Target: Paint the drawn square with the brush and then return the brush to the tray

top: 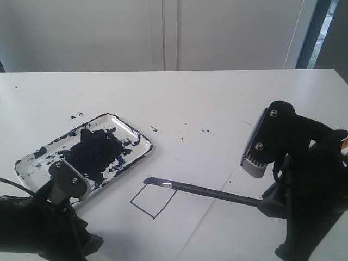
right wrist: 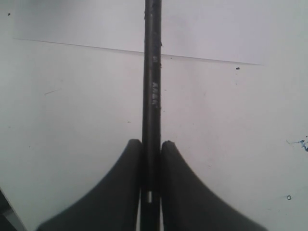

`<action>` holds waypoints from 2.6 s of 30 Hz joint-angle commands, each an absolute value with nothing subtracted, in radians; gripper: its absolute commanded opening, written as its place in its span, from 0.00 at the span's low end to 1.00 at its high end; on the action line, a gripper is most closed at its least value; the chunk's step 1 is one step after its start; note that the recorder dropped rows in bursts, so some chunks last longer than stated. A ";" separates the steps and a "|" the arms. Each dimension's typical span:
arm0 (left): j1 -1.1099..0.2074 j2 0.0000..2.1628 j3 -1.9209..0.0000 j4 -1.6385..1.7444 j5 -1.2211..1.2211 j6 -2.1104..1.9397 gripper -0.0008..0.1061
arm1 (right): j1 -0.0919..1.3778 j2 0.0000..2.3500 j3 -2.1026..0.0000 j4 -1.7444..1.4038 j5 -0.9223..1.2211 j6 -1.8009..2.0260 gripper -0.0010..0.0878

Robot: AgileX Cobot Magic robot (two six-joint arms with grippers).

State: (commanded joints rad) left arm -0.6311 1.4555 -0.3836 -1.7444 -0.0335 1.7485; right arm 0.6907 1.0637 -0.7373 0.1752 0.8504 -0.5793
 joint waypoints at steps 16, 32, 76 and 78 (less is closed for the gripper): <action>-0.631 1.456 -0.365 -1.744 -0.031 1.730 0.51 | 0.691 1.064 -0.737 0.175 0.850 -0.579 0.01; -0.631 1.456 -0.391 -1.744 0.000 1.726 0.51 | 0.691 1.064 -0.737 0.175 0.850 -0.579 0.01; -0.598 1.549 -0.451 -1.744 0.034 1.767 0.51 | 0.691 1.065 -0.737 0.212 0.878 -0.579 0.01; -0.598 1.549 -0.451 -1.744 0.034 1.767 0.51 | 0.691 1.082 -0.737 0.216 0.865 -0.579 0.01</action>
State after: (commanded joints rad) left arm -0.5980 1.5487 -0.4511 -1.7444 0.0343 1.7672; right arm 0.6907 1.0817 -0.7373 0.2164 0.8648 -0.5793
